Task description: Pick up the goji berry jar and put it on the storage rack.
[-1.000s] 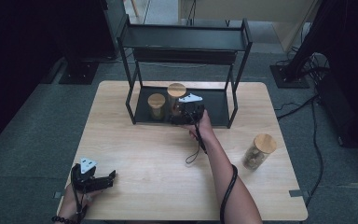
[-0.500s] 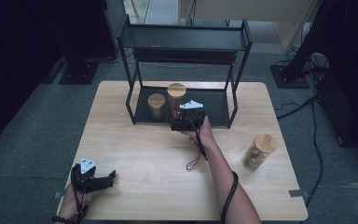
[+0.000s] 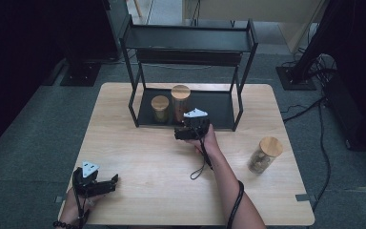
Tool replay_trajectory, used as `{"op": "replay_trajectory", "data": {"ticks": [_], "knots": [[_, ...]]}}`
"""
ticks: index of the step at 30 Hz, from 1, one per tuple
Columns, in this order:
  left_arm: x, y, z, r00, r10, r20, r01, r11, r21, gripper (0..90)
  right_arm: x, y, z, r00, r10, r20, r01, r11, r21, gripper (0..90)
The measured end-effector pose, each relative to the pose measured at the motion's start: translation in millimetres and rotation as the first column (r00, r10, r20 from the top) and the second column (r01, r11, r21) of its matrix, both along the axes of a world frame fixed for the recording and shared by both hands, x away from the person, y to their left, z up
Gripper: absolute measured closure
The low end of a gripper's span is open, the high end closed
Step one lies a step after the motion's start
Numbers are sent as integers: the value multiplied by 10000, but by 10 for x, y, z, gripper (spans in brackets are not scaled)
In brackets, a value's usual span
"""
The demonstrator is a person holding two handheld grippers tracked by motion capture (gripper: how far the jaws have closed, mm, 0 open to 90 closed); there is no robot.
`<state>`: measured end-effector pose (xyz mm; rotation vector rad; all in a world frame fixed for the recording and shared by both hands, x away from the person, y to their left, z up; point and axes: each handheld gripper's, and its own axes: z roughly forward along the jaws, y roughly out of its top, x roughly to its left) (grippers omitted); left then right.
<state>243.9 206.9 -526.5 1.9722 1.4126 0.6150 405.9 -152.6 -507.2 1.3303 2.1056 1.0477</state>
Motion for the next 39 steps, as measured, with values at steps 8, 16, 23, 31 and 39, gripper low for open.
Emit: {"op": "replay_trajectory", "data": {"ticks": [8, 16, 23, 31, 39], "knots": [[0, -1, 0, 10000, -25, 5, 25, 10000, 2, 12, -62, 5, -83, 9999, 109, -48, -109, 9999, 13, 58], [0, -2, 0, 10000, -24, 4, 24, 10000, 1, 12, -122, -2, -126, 9997, 192, -143, -191, 9997, 126, 58], [-1, -2, 0, 10000, -20, 9, 20, 10000, 5, 12, -165, 0, -190, 9994, 219, -254, -216, 9997, 137, 58], [-2, -2, 0, 10000, -21, 10, 21, 10000, 7, 12, -220, 19, -201, 9990, 301, -325, -298, 9995, 101, 59], [-4, -2, 0, 10000, -24, 10, 24, 10000, 9, 12, -274, 37, -209, 9977, 422, -537, -423, 9991, -12, 58]]}}
